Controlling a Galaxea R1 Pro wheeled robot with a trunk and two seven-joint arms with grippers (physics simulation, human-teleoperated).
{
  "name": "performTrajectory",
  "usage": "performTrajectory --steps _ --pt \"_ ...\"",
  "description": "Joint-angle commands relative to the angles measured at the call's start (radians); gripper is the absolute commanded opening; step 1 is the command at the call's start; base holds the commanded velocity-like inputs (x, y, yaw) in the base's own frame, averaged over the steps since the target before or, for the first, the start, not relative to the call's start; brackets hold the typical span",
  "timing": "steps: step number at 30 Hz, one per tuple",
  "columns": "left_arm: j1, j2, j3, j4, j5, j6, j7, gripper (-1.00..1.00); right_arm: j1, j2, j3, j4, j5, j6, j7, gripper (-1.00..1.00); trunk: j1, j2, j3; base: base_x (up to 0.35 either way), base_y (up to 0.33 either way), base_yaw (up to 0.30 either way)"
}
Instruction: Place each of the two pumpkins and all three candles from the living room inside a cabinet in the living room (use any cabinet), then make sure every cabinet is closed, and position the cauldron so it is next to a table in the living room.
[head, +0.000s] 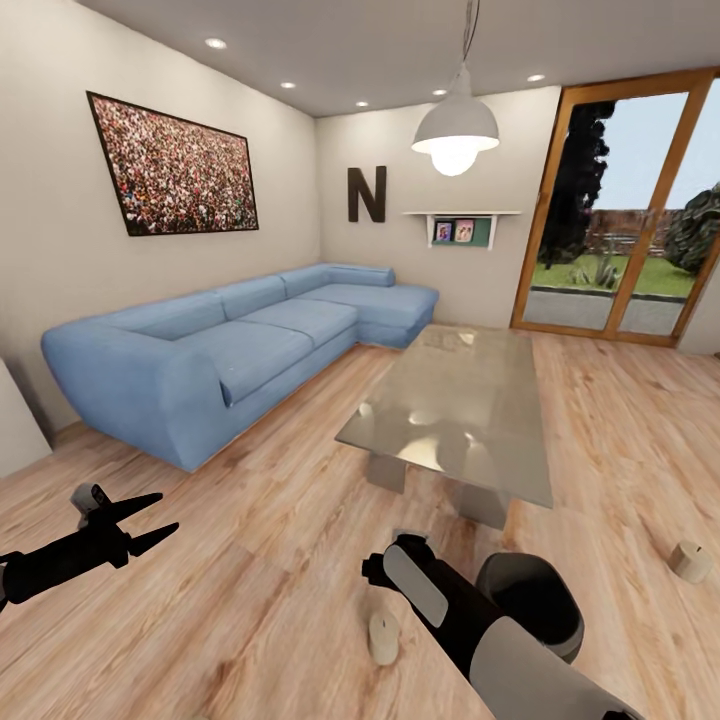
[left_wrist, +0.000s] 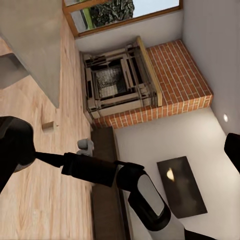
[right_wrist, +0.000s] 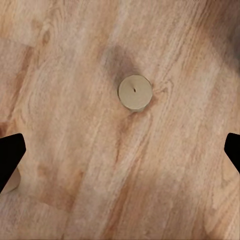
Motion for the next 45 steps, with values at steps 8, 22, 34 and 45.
performTrajectory --steps 8,22,34,45 --pt "-0.001 0.001 -0.004 0.001 0.004 0.005 -0.003 1.00 -0.005 0.000 0.004 0.090 0.005 0.034 0.174 1.00 0.000 -0.001 -0.001 0.009 0.003 0.000" --pt "-0.001 0.001 -0.005 -0.003 0.004 0.005 -0.003 1.00 -0.009 -0.001 0.002 0.159 0.059 0.006 0.231 1.00 0.000 -0.001 -0.001 0.045 0.009 0.000" --pt "-0.001 0.001 -0.005 -0.003 0.004 0.005 -0.004 1.00 -0.008 -0.001 0.003 0.159 0.065 -0.079 0.229 1.00 0.000 -0.001 -0.001 0.001 0.000 0.000" --pt "-0.001 0.001 -0.005 0.001 0.004 0.004 -0.003 1.00 -0.009 -0.004 0.003 0.158 0.067 -0.084 0.231 1.00 0.000 -0.001 -0.001 0.096 -0.028 0.000"
